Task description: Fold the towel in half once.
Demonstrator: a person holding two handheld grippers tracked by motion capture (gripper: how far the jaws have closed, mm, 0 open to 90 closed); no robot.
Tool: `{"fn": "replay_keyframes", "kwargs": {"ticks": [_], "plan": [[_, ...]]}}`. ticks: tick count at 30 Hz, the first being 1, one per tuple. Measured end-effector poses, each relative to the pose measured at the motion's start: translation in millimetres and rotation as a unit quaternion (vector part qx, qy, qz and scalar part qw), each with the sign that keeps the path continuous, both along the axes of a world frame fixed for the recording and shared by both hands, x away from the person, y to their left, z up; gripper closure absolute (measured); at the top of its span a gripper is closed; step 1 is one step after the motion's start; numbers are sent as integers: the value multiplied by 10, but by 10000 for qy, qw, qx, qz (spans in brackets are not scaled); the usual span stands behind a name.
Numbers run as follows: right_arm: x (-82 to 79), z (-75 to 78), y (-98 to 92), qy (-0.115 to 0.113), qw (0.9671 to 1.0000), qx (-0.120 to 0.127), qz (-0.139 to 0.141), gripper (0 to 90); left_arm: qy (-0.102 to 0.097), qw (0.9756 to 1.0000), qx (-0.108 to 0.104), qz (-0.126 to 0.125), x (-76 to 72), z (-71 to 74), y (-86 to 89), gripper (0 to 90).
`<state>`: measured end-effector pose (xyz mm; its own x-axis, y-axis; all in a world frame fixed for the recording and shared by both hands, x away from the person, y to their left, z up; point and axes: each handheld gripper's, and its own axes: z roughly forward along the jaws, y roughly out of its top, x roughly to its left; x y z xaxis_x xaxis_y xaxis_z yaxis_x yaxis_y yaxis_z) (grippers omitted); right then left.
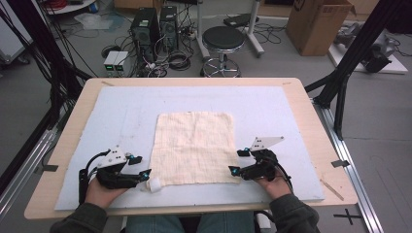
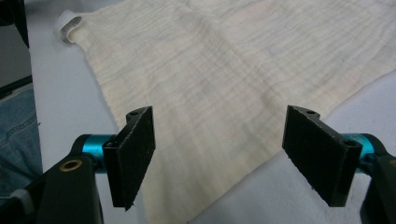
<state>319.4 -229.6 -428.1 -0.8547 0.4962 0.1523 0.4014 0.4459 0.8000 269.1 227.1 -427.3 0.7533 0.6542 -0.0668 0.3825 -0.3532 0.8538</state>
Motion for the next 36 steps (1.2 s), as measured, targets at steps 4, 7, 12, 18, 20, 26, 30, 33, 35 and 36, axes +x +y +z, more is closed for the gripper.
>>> {"fn": "replay_keyframes", "kwargs": {"ticks": [4,7,12,18,20,26,30,33,35,36], "plan": [[6,-2,0,4,10000,5,-11,249,16,10000,-19,11,8,0,-3,386],[21,-5,-4,9,10000,5,-20,250,30,10000,-69,6,12,15,-13,386],[70,3,-14,-29,10000,20,-50,251,22,10000,-56,27,30,42,-47,386],[128,59,-8,-50,10000,8,-65,242,55,10000,-67,14,72,114,-69,386],[157,67,-13,-8,10000,-8,-61,242,58,9999,-89,20,103,142,-78,385],[302,118,4,77,9999,-100,-77,231,42,10000,-44,63,263,235,-109,386],[397,156,26,76,9998,-170,-122,241,61,9999,-67,91,405,304,-151,398],[473,219,25,32,9997,-175,-180,242,97,9999,-85,95,502,341,-183,404],[553,271,19,-3,9996,-184,-208,242,139,9998,-21,111,577,368,-191,406],[580,288,18,0,9996,-184,-227,242,149,9998,-39,125,614,381,-190,407]]}}
